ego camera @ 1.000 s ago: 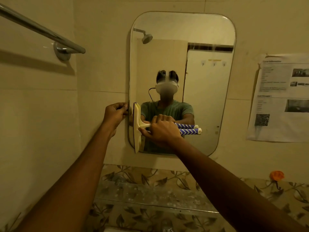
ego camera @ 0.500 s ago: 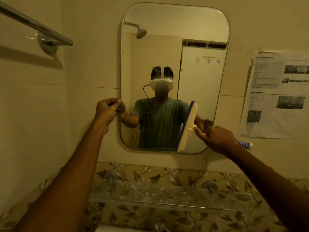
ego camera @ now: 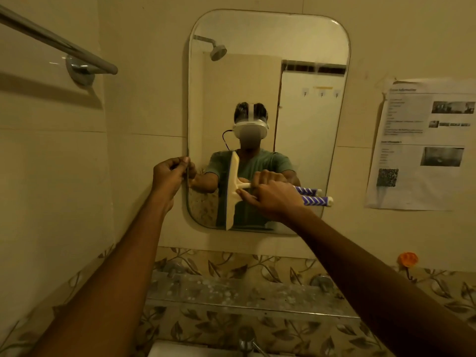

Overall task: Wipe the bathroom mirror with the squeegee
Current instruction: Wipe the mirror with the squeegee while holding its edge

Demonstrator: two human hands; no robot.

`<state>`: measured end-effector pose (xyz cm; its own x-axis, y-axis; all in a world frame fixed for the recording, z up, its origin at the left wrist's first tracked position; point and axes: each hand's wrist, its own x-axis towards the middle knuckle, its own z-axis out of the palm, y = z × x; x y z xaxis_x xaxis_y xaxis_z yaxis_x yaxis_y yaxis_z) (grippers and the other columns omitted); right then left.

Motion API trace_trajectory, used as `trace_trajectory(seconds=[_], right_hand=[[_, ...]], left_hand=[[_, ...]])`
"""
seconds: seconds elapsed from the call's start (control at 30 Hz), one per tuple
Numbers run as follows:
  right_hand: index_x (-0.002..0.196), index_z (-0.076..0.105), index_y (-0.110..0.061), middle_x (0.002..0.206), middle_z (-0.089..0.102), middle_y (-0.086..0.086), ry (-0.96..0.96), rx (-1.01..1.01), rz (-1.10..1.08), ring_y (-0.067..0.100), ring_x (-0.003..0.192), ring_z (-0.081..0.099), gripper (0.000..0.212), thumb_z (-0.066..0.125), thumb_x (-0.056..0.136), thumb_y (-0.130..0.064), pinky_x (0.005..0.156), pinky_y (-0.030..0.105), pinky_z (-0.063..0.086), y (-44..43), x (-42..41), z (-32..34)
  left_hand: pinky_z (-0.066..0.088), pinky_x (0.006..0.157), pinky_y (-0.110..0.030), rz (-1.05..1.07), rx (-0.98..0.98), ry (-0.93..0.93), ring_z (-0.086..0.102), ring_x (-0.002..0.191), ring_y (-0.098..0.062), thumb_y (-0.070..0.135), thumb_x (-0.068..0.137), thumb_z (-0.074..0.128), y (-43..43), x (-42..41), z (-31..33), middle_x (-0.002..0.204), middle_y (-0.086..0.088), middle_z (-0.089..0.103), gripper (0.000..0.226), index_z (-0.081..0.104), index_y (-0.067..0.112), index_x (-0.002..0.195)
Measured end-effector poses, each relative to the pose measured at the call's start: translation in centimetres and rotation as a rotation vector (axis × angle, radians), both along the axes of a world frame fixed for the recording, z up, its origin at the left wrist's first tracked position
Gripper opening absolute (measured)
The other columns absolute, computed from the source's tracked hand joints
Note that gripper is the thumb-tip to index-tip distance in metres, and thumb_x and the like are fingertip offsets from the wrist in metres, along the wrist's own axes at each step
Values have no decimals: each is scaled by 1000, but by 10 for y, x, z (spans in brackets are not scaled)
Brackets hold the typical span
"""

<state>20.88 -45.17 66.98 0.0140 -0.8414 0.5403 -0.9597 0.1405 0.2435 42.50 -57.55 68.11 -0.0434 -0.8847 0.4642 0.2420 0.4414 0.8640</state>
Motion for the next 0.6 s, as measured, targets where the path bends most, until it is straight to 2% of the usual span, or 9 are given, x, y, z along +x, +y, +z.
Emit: trace_trajectory(seconds=[0.07,0.13,0.2,0.27,0.33,0.4,0.47,0.5,0.6], right_hand=[[117,58,-13,123,57,14,47,-29,-20,28,110,56,73,20,94,-71,92,40,42,-8,2,2],[114,60,-14,119,60,12,27,-62,-20,26,107,58,72,20,94,-71,91,40,43,-6,-8,0],[116,58,-15,118,60,11,-21,-90,-14,25,106,58,72,20,92,-72,84,36,45,2,-24,-5],[114,55,-18,116,60,8,-76,-98,-17,22,101,57,68,20,91,-72,77,31,45,13,-44,-13],[113,51,-20,112,58,6,-126,-95,-23,17,91,55,65,19,91,-72,68,29,45,25,-64,-22],[113,46,-21,101,56,2,-170,-74,-47,14,76,53,56,22,95,-67,58,27,42,38,-80,-29],[103,44,-22,79,55,-2,-246,-39,-76,14,63,54,44,26,98,-62,55,26,44,51,-91,-34],[94,44,-22,70,54,-2,-287,-24,-94,14,59,54,45,25,97,-63,55,27,45,57,-97,-38],[66,50,-21,58,55,1,-431,-15,-170,17,54,54,64,18,88,-72,57,32,48,71,-111,-55]], left_hand=[[51,61,-13,-5,4,-5,66,69,1,20,94,58,2,0,-1,83,5,69,11,66,20,86],[50,57,-11,3,-3,-6,64,61,6,18,95,57,4,-2,0,79,6,66,15,65,22,83],[49,56,-11,29,-8,-9,63,60,4,19,95,56,4,-3,1,76,7,63,18,64,23,80],[48,61,-16,50,-6,-11,60,68,-2,20,96,55,3,-5,1,76,7,62,16,65,19,83],[48,62,-17,61,-5,4,57,71,-3,20,96,56,2,-8,0,76,6,62,14,65,16,86],[48,60,-16,71,-10,12,58,70,-2,20,95,56,2,-10,-1,76,7,62,17,63,21,80],[49,57,-14,85,-18,27,58,71,-3,21,95,57,2,-11,-1,77,7,62,18,62,24,78],[49,55,-12,94,-17,32,58,72,-3,21,95,57,2,-12,-1,78,6,62,17,62,24,78],[48,53,-11,103,-13,33,58,74,-2,21,95,58,0,-13,-2,80,7,62,16,62,25,79]])
